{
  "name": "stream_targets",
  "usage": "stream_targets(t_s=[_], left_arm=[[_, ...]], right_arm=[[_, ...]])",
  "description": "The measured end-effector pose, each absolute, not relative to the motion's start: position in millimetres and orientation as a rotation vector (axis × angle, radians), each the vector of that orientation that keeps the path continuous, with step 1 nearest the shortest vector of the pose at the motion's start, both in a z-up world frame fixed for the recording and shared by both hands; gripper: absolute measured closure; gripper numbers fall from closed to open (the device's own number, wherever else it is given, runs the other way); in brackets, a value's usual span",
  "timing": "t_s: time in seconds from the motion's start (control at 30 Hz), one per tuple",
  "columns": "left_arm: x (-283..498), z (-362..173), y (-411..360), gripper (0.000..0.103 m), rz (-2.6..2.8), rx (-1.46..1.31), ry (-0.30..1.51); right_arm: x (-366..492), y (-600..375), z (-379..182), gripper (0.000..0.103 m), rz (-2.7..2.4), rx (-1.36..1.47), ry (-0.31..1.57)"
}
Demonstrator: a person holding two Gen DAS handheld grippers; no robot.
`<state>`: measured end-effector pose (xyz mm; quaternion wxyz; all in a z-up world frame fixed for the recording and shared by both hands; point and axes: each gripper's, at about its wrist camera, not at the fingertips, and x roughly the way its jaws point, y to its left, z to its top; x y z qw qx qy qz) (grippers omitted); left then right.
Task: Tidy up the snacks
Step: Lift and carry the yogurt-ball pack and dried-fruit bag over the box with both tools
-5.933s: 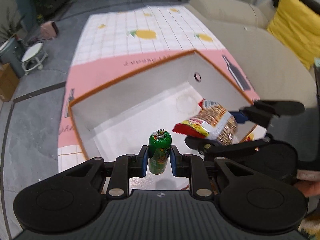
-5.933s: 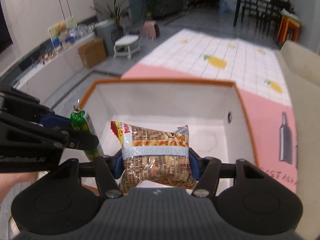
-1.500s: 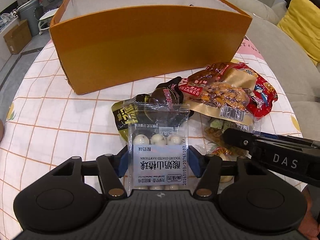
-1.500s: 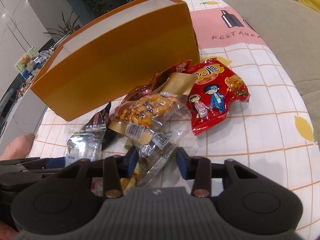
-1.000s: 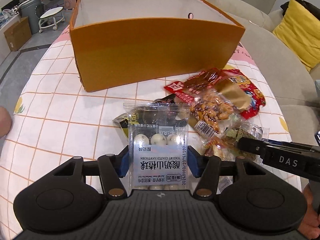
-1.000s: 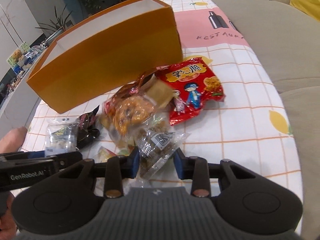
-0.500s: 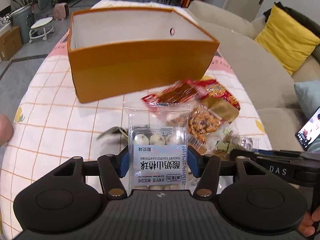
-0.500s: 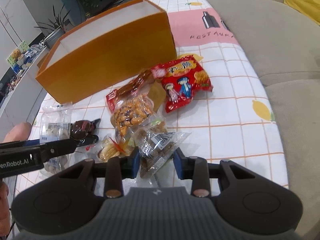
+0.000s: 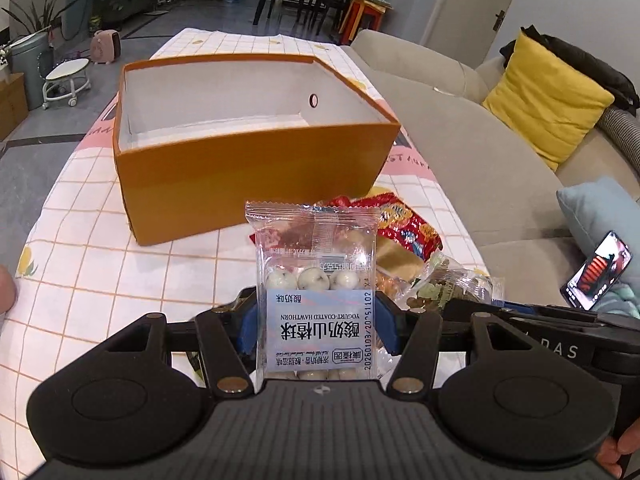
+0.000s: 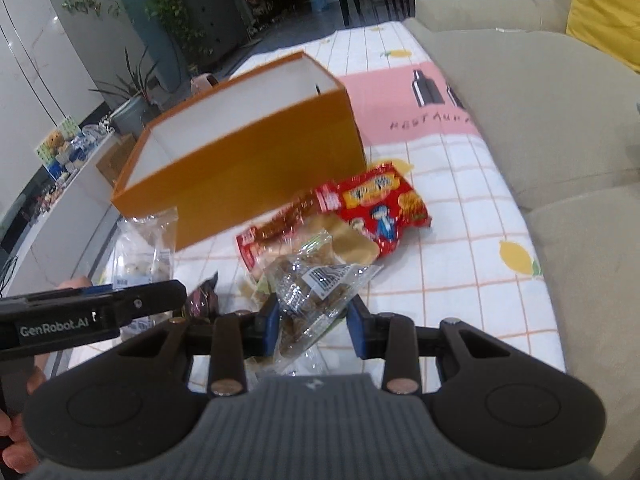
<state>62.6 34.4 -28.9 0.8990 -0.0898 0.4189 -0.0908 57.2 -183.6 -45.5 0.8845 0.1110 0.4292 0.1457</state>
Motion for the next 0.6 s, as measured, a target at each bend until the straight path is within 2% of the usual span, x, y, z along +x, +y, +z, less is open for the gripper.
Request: stream_targets(t_s=[0.6], left_arm=[[108,40,36,0.039,-0.182,-0.083,0.788]], right_arm=[[85,-170,19,0.071,0.374,0.191,0.747]])
